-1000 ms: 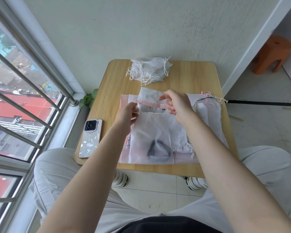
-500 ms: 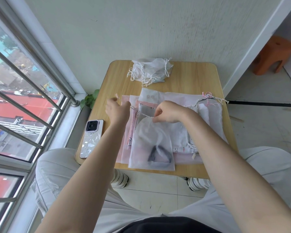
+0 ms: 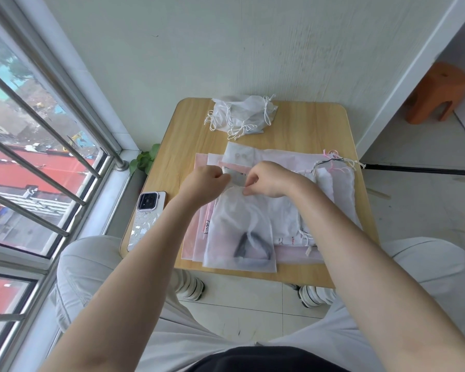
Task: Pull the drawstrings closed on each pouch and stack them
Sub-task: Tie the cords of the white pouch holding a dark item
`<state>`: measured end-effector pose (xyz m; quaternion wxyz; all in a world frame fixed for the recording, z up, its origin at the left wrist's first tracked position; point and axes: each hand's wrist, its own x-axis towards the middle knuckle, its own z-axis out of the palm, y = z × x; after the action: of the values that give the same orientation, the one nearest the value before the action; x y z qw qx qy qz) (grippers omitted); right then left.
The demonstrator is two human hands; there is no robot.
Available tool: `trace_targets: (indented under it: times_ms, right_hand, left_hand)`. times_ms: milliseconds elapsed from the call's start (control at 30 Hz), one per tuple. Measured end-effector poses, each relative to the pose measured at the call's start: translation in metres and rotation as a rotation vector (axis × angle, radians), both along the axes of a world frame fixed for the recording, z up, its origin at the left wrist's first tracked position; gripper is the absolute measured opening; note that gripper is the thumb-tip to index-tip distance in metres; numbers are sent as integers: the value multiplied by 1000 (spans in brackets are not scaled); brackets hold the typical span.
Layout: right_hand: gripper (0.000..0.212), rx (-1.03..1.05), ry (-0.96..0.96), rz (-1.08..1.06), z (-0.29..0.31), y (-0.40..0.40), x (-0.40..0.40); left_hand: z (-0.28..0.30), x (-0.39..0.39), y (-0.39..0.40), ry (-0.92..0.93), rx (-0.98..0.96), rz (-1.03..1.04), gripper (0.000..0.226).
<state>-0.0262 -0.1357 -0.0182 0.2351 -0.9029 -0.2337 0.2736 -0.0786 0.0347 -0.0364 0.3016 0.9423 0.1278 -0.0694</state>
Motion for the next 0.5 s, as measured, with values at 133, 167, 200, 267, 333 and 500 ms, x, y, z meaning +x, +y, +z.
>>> trace_targets:
  times_ms: [133, 167, 200, 267, 333, 500]
  right_hand:
    - [21, -24, 13, 10, -4, 2, -1]
    - [20, -23, 12, 15, -6, 3, -1]
    - [19, -23, 9, 15, -7, 4, -2]
    - [21, -28, 7, 4, -8, 6, -5]
    - [25, -25, 6, -12, -10, 7, -7]
    - [25, -22, 52, -29, -12, 1, -8]
  left_hand:
    - [16, 0, -1, 112, -485, 51, 26]
    - [20, -1, -4, 110, -579, 41, 25]
    - [22, -2, -7, 99, -614, 20, 24]
    - [21, -3, -13, 85, -637, -18, 20]
    - [13, -2, -14, 80, -670, -17, 22]
    - [-4, -5, -13, 46, -720, 52, 20]
